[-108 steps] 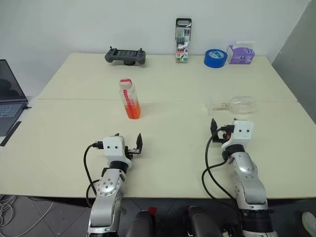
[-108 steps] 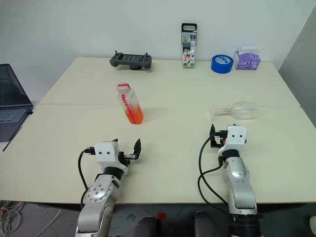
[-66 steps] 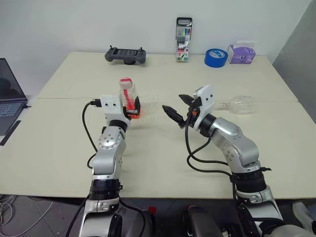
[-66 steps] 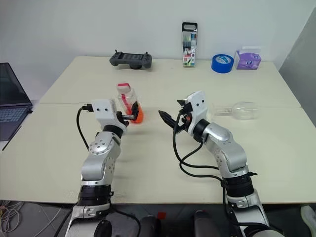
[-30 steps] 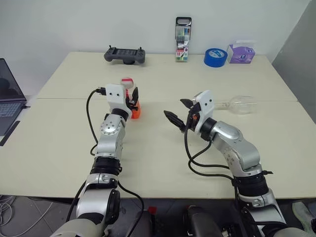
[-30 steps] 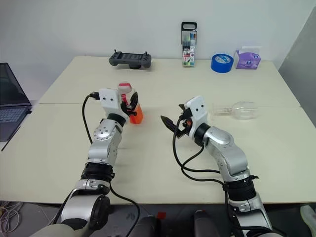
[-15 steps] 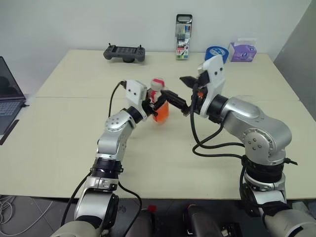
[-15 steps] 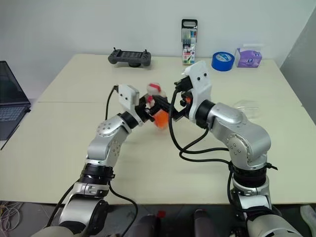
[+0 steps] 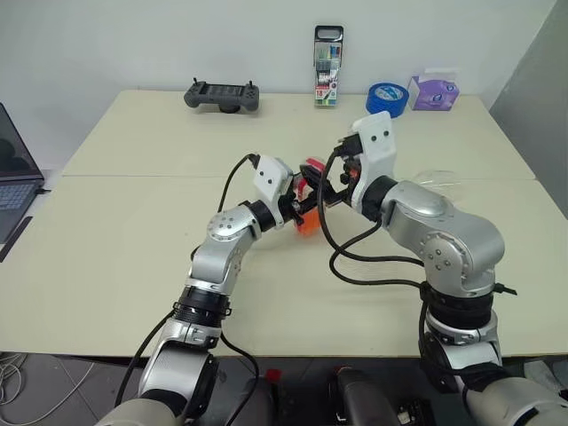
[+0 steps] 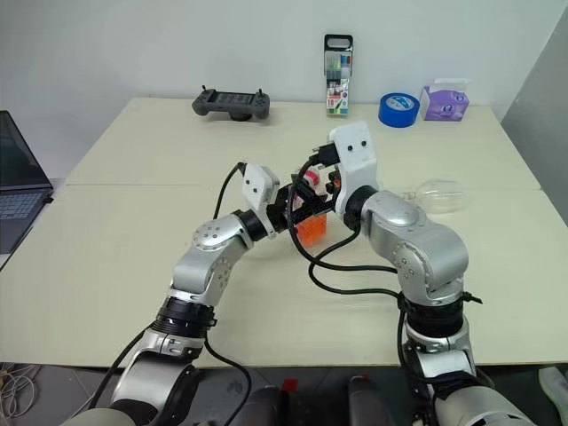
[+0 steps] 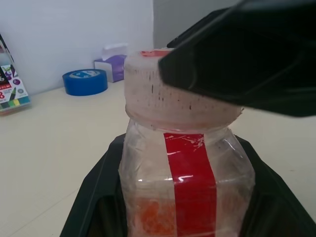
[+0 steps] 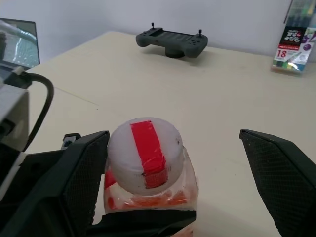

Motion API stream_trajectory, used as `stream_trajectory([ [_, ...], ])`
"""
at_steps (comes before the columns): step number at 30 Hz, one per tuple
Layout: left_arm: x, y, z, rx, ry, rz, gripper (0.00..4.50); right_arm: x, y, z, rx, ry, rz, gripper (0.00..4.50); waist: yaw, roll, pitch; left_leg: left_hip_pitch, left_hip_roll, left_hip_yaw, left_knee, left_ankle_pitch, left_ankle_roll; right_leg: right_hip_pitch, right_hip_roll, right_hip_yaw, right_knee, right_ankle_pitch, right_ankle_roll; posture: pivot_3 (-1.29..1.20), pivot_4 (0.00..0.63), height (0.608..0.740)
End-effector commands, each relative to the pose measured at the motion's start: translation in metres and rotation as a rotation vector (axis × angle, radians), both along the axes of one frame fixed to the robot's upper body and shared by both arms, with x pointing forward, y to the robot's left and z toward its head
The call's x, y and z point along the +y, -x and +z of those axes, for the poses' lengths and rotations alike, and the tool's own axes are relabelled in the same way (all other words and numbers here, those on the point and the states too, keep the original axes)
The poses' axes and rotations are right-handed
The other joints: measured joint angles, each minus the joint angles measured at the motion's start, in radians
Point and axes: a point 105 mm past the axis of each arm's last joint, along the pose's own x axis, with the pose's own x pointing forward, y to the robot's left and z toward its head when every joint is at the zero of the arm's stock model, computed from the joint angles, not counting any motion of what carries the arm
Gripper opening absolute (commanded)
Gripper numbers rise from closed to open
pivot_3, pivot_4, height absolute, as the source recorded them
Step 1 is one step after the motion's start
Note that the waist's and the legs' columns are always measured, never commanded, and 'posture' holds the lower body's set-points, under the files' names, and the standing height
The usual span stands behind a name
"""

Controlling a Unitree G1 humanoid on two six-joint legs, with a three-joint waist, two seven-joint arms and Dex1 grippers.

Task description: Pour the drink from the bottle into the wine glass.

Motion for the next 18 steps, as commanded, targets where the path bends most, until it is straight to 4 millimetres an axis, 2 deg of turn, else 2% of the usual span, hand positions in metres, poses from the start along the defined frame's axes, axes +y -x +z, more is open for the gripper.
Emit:
stream_trajectory([
  [1,-0.007,0.008,0.025,-0.095,0.022,-0.038,2.03,-0.001,0.003,0.006,-0.042,-0.010,-0.014,4.50,0.000,0.000,0.000,0.000,0.000,0.000,0.000,0.000,0.000,0.000,0.000,0.000,0.000,0.000,0.000,0.00,0.150,0.740],
  [3,-0.007,0.008,0.025,-0.099,0.015,-0.041,2.03,-0.003,0.002,0.006,-0.042,-0.017,-0.026,4.50,0.000,0.000,0.000,0.000,0.000,0.000,0.000,0.000,0.000,0.000,0.000,0.000,0.000,0.000,0.000,0.00,0.150,0.740],
  [11,-0.007,0.008,0.026,-0.100,0.013,-0.046,2.00,-0.007,0.000,0.011,-0.063,-0.030,-0.041,1.95,-0.001,0.000,0.000,0.000,0.000,0.000,0.000,0.000,0.000,0.000,0.000,0.000,0.000,0.000,0.000,0.00,0.150,0.740],
  [15,-0.007,0.010,0.027,-0.098,0.015,-0.056,2.00,0.000,0.008,0.026,-0.136,-0.110,0.083,1.92,-0.001,0.000,0.000,0.000,0.000,0.000,0.000,0.000,0.000,0.000,0.000,0.000,0.000,0.000,0.000,0.00,0.150,0.740],
  [17,-0.012,0.020,0.031,-0.091,0.024,-0.123,2.00,0.010,0.029,0.028,-0.157,-0.132,0.325,1.92,0.000,0.000,0.000,0.000,0.000,0.000,0.000,0.000,0.000,0.000,0.001,0.000,0.000,0.000,0.000,0.00,0.150,0.740],
  [18,-0.015,0.028,0.033,-0.085,0.024,-0.174,1.99,0.017,0.047,0.020,-0.141,-0.077,0.503,1.92,0.001,0.000,0.000,-0.001,0.000,0.000,0.000,0.000,0.000,0.000,0.001,-0.001,-0.001,0.000,0.000,0.00,0.150,0.740],
])
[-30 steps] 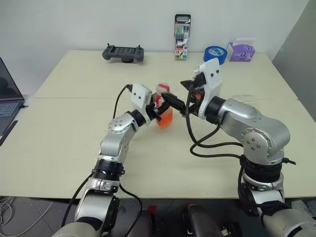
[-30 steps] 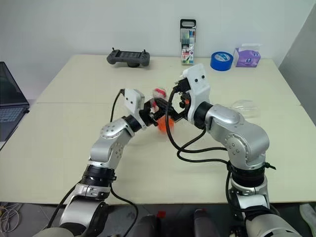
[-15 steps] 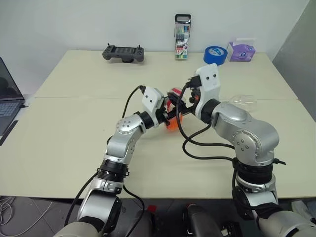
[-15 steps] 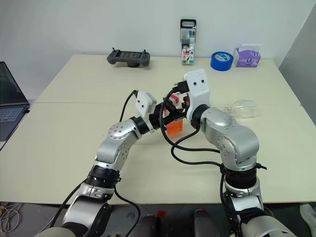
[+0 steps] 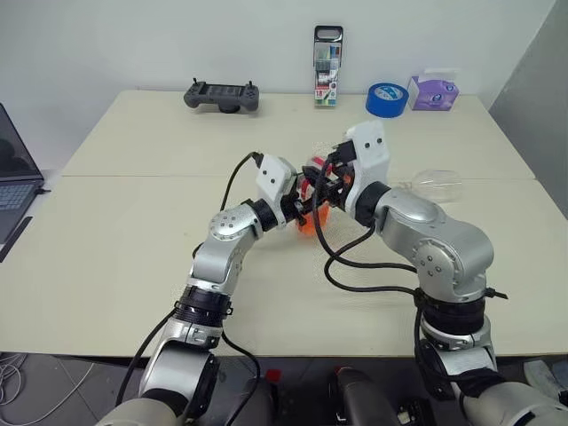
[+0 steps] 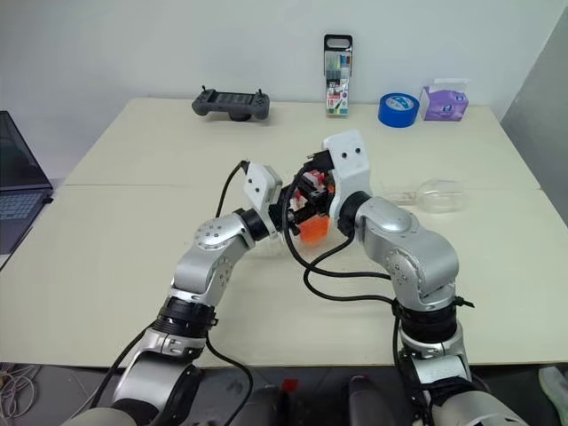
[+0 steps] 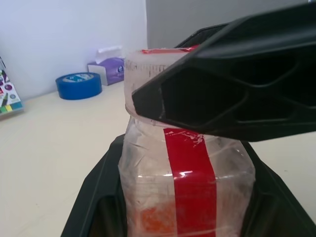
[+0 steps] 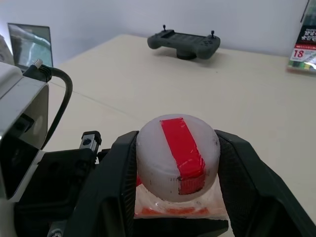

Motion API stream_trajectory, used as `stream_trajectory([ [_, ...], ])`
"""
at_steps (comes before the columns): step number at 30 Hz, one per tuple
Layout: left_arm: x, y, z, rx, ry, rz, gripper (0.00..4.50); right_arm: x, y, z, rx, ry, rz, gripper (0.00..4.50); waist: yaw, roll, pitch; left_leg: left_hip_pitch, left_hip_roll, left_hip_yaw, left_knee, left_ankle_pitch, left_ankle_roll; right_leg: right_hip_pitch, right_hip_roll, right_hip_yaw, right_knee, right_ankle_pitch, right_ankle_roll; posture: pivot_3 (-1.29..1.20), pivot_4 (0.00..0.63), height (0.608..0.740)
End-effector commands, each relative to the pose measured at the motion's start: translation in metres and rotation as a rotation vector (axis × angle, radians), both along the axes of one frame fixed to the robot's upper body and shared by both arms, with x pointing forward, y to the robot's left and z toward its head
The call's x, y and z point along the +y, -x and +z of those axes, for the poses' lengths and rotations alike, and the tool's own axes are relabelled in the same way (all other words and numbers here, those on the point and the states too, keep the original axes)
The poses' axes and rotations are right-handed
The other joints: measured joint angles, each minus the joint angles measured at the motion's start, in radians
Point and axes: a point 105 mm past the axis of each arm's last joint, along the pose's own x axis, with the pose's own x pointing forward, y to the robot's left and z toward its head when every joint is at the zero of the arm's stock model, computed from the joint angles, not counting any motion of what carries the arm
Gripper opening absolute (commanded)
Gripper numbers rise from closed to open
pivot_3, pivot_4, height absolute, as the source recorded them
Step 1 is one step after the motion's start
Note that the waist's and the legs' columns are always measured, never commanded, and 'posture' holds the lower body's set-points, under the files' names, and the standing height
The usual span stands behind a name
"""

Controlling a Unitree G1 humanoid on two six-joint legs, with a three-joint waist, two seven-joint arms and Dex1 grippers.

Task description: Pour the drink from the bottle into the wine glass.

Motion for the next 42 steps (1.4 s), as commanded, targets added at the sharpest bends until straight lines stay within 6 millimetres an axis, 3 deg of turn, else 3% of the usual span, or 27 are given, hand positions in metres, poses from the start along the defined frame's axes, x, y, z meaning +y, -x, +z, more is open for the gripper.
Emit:
stream_trajectory([
  [1,-0.015,0.029,0.026,-0.050,0.032,-0.182,1.98,0.014,0.051,0.009,-0.096,0.061,0.473,1.92,0.002,0.000,0.000,0.000,-0.001,0.000,0.000,0.000,0.000,0.000,0.002,-0.001,0.000,0.000,0.000,0.00,0.150,0.740],
  [7,-0.021,0.062,0.037,0.040,0.051,-0.370,1.96,0.002,0.079,-0.015,-0.050,0.304,0.835,1.92,-0.003,0.000,0.001,0.000,-0.003,0.002,0.001,0.000,0.001,0.001,0.000,-0.001,-0.001,0.000,0.001,0.00,0.150,0.740],
  [11,-0.024,0.079,0.037,0.085,0.034,-0.458,1.96,-0.004,0.071,-0.009,-0.045,0.275,0.870,1.92,-0.006,0.000,0.001,0.003,0.001,0.002,0.001,0.000,0.001,0.002,0.005,-0.001,0.001,0.000,0.001,0.00,0.150,0.740],
  [15,-0.025,0.076,0.037,0.086,0.025,-0.439,1.96,-0.006,0.058,0.010,-0.084,0.189,0.803,1.92,-0.004,0.000,0.001,0.004,0.003,0.002,0.001,0.000,0.001,0.002,0.008,0.000,0.001,0.000,0.001,0.00,0.150,0.740],
  [18,-0.025,0.072,0.038,0.082,0.029,-0.427,1.94,-0.006,0.057,0.013,-0.086,0.185,0.779,2.93,0.001,0.000,0.001,0.003,0.003,0.002,0.001,0.000,0.000,0.002,0.007,0.001,0.001,0.000,0.001,0.00,0.150,0.740],
  [22,-0.026,0.068,0.036,0.079,0.027,-0.418,1.93,-0.009,0.055,0.014,-0.123,0.208,0.683,4.33,0.003,0.000,0.001,0.001,0.002,0.001,0.001,0.000,0.000,0.001,0.003,0.002,0.000,0.000,0.001,0.00,0.150,0.740],
  [23,-0.026,0.067,0.036,0.077,0.026,-0.415,1.92,-0.010,0.054,0.015,-0.131,0.213,0.657,4.50,0.003,0.000,0.001,0.001,0.001,0.001,0.001,0.000,0.000,0.001,0.003,0.001,0.000,0.000,0.001,0.00,0.150,0.740],
  [29,-0.024,0.060,0.029,0.061,-0.028,-0.376,1.92,-0.020,0.050,0.026,-0.181,0.234,0.394,4.50,0.003,0.000,0.001,0.001,0.001,0.001,0.002,0.000,0.000,0.001,0.000,0.002,0.000,0.000,0.001,0.00,0.150,0.740],
  [37,-0.012,0.024,0.018,0.000,-0.141,-0.153,1.92,-0.029,0.037,0.030,-0.141,0.176,-0.002,4.50,0.002,0.000,0.001,0.001,0.001,0.001,0.001,0.000,0.000,0.001,0.000,0.002,0.001,0.000,0.000,0.00,0.150,0.740],
  [42,-0.013,0.016,0.016,-0.015,-0.149,-0.110,1.92,-0.026,0.033,0.026,-0.082,0.136,-0.119,4.50,0.003,0.000,0.001,0.000,0.001,0.000,0.001,0.000,0.000,0.000,0.000,0.002,0.001,0.000,0.000,0.00,0.150,0.740],
])
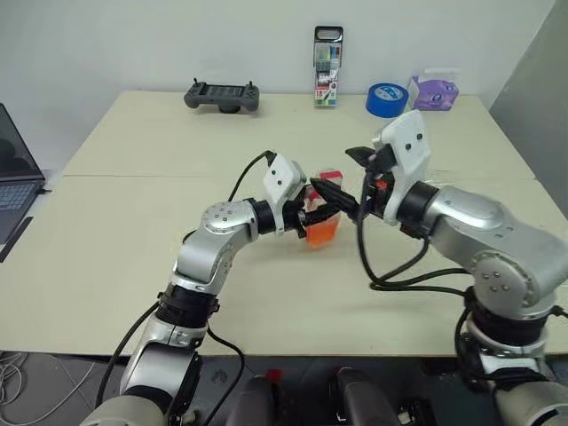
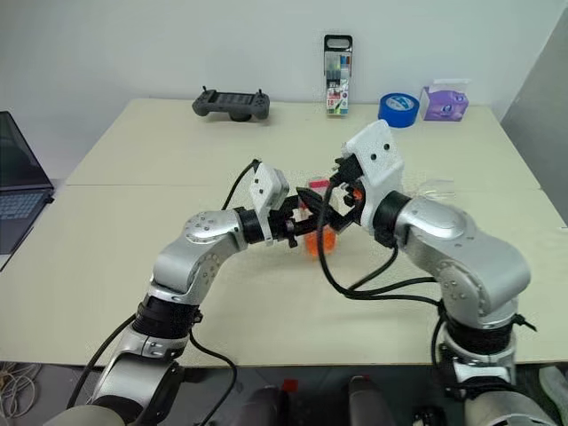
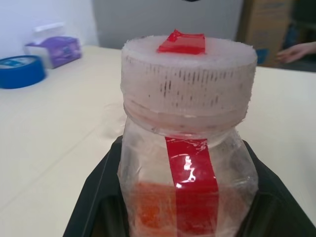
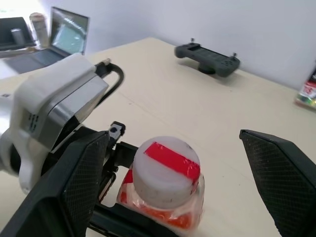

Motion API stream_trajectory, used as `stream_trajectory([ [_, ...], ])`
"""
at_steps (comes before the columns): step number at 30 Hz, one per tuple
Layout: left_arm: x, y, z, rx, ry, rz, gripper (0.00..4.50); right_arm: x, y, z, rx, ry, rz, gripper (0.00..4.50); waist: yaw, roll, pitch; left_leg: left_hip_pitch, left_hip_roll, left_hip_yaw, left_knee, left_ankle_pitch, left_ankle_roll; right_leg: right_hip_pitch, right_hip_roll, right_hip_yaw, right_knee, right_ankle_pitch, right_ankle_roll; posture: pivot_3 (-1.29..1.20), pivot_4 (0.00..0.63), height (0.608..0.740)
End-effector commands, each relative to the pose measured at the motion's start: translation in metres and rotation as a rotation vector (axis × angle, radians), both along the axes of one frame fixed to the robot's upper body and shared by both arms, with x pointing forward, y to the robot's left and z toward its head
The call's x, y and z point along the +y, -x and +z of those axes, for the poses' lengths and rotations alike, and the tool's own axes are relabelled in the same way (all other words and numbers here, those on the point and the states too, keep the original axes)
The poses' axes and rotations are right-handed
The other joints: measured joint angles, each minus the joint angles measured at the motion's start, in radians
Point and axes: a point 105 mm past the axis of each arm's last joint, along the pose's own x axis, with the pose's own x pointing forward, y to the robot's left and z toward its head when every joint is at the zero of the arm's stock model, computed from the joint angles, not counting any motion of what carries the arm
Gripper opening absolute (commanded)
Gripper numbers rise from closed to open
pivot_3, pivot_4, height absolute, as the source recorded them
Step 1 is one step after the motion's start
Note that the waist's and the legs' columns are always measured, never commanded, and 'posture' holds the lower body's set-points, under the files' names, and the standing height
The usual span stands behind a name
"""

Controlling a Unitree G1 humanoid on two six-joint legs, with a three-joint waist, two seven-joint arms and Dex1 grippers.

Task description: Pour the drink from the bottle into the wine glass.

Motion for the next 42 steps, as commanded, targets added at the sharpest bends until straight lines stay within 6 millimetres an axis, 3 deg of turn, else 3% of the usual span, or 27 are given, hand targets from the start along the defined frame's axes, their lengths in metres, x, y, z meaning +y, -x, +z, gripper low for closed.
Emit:
stream_trajectory([
  [1,-0.007,0.000,0.017,-0.088,0.011,-0.006,1.92,-0.005,0.001,0.011,-0.037,-0.030,-0.111,4.50,0.000,0.000,0.000,0.000,0.000,0.000,0.000,0.000,0.000,0.000,0.000,0.000,0.000,0.000,0.000,0.00,0.150,0.740],
  [5,-0.010,0.001,0.021,-0.074,0.055,-0.026,1.92,-0.001,-0.005,-0.002,-0.022,-0.011,-0.227,4.50,-0.001,0.000,0.000,0.000,-0.001,0.000,0.000,0.000,0.000,0.000,-0.001,0.000,0.000,0.000,0.000,0.00,0.150,0.740],
  [17,-0.008,0.001,0.018,-0.076,0.047,-0.018,1.92,-0.003,-0.013,-0.004,0.000,-0.080,-0.349,4.50,-0.003,0.000,0.000,0.000,-0.001,0.000,0.000,0.000,0.000,-0.001,0.000,0.000,0.001,0.000,0.000,0.00,0.150,0.740],
  [21,-0.008,0.000,0.017,-0.075,0.046,-0.015,1.92,-0.007,-0.014,-0.006,0.012,-0.079,-0.371,3.61,-0.003,0.000,0.000,0.000,-0.001,0.001,0.000,0.000,0.000,-0.001,0.000,0.000,0.001,0.000,0.000,0.00,0.150,0.740],
  [26,-0.008,0.000,0.018,-0.077,0.048,-0.012,1.92,-0.009,-0.016,-0.005,0.017,-0.075,-0.385,1.93,-0.003,0.000,0.000,0.000,0.000,0.000,0.000,0.000,0.000,-0.001,0.000,0.000,0.001,0.000,0.000,0.00,0.150,0.740],
  [30,-0.009,0.000,0.017,-0.076,0.046,-0.011,1.92,-0.016,-0.019,0.000,-0.017,-0.041,-0.396,1.87,-0.003,0.000,0.000,0.000,-0.001,0.000,0.000,0.000,0.000,-0.001,0.000,0.000,0.001,0.000,0.000,0.00,0.150,0.740],
  [32,-0.009,0.000,0.018,-0.076,0.045,-0.013,1.92,-0.024,-0.023,0.006,-0.057,-0.014,-0.320,1.87,-0.003,0.000,0.000,0.000,-0.001,0.000,0.000,0.000,0.000,0.000,0.000,0.000,0.001,0.000,0.000,0.00,0.150,0.740],
  [35,-0.013,0.003,0.019,-0.075,0.039,-0.042,1.92,-0.016,-0.012,0.015,-0.099,0.012,0.046,1.87,-0.002,0.000,0.000,0.000,-0.004,0.001,0.000,0.000,0.001,0.001,0.001,-0.003,0.000,0.000,0.000,0.00,0.150,0.740],
  [39,-0.019,0.014,0.020,-0.054,0.051,-0.117,1.92,-0.016,0.020,-0.011,0.022,0.186,0.603,1.87,-0.002,0.000,0.000,0.000,-0.008,0.003,0.000,0.000,0.002,0.002,-0.001,-0.002,-0.002,0.000,0.002,0.00,0.150,0.740],
  [42,-0.023,0.025,0.021,-0.045,0.056,-0.177,1.90,-0.026,0.002,-0.001,-0.013,0.233,0.691,1.87,-0.008,-0.001,0.000,0.001,-0.012,0.003,0.001,-0.001,0.003,0.002,-0.002,-0.002,-0.002,0.000,0.003,0.00,0.150,0.740],
])
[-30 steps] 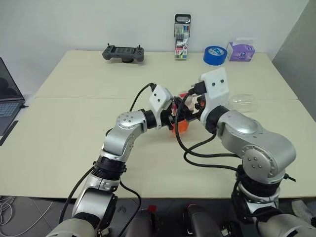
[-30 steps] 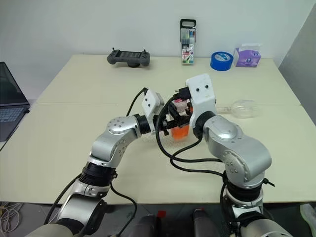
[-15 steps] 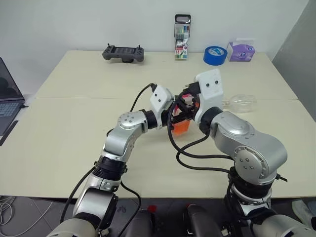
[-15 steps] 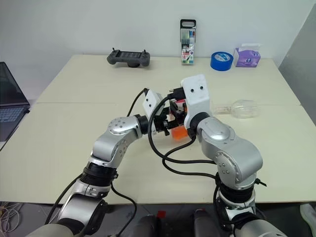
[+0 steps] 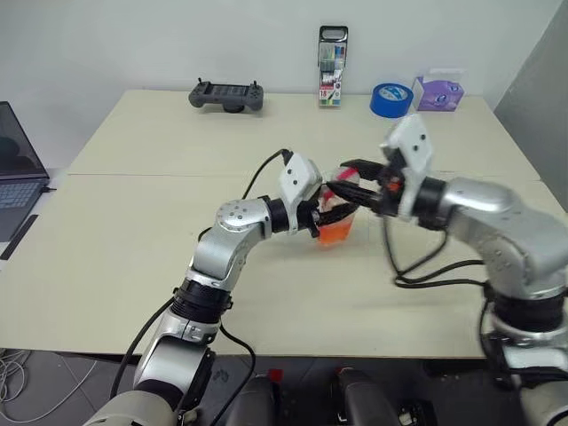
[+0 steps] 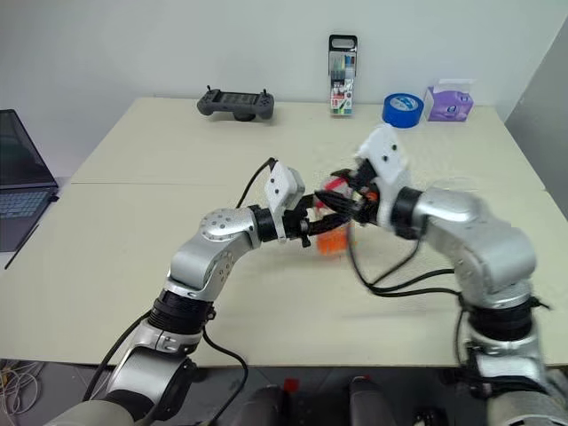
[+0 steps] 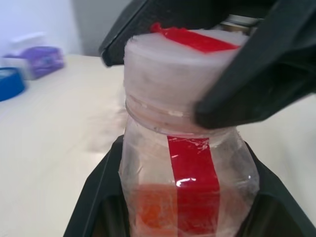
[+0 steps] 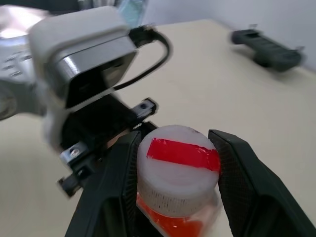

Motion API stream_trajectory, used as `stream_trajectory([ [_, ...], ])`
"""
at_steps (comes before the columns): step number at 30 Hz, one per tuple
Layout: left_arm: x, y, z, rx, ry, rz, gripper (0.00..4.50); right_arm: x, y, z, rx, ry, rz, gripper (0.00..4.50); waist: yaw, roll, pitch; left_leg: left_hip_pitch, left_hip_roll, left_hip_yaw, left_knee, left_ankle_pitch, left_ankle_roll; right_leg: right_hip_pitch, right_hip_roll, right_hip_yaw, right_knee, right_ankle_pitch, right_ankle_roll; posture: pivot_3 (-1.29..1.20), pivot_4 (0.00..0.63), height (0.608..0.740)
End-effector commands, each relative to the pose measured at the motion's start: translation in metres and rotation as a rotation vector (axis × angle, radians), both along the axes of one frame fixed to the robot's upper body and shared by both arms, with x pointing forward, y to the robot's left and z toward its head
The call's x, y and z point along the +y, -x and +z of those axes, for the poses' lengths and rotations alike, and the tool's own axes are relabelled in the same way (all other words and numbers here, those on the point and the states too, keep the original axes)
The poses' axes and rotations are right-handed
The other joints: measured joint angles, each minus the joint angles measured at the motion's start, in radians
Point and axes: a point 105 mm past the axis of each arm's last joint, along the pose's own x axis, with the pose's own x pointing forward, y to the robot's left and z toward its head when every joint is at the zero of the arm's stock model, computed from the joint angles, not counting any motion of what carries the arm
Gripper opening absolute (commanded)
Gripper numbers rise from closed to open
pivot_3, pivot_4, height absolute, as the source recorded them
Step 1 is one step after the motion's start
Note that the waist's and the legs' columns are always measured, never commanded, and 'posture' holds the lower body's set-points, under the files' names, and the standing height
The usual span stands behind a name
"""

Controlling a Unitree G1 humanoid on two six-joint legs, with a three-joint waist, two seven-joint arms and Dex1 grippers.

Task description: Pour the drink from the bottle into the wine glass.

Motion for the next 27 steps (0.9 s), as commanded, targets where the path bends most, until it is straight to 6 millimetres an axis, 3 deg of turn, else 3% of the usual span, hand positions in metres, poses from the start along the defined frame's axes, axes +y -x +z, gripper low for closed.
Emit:
stream_trajectory([
  [1,0.008,0.006,0.025,-0.059,0.057,-0.010,1.90,0.004,-0.004,0.011,-0.046,0.039,0.215,1.87,-0.014,0.000,0.000,0.001,0.000,0.001,0.000,0.000,0.000,-0.001,0.000,0.002,0.001,0.000,0.000,0.00,0.150,0.740],
  [5,0.009,0.008,0.027,-0.051,0.062,-0.010,1.89,0.002,-0.019,0.020,-0.067,0.052,0.239,1.87,-0.022,0.000,0.000,0.004,0.004,0.000,-0.001,0.000,0.001,0.000,0.000,0.002,0.003,0.000,0.000,0.00,0.150,0.740],
  [10,0.013,0.006,0.026,-0.046,0.060,0.014,1.89,-0.004,-0.022,0.025,-0.032,0.040,0.239,1.87,-0.009,0.000,0.000,0.001,0.010,-0.002,-0.001,0.001,0.000,-0.001,0.000,0.002,0.002,0.001,0.000,0.00,0.150,0.740],
  [13,0.012,0.006,0.024,-0.044,0.060,0.013,1.89,-0.006,-0.020,0.027,0.005,0.013,0.230,2.82,0.000,0.000,0.000,0.000,0.009,-0.001,-0.001,0.001,0.000,-0.002,-0.001,0.002,0.002,0.001,0.000,0.00,0.150,0.740],
  [18,0.009,0.003,0.024,-0.045,0.060,0.011,1.89,-0.009,-0.018,0.033,-0.078,0.006,0.175,4.50,0.005,0.000,0.000,0.000,0.008,-0.001,0.001,0.001,0.000,-0.001,-0.001,0.002,0.002,0.001,0.000,0.00,0.150,0.740],
  [27,0.010,-0.003,0.023,-0.065,0.055,0.038,1.88,-0.008,-0.002,0.030,-0.101,-0.124,-0.094,4.50,0.006,0.000,0.000,-0.001,0.009,-0.002,0.000,0.001,0.000,-0.002,-0.002,0.003,0.002,0.001,0.000,0.00,0.150,0.740],
])
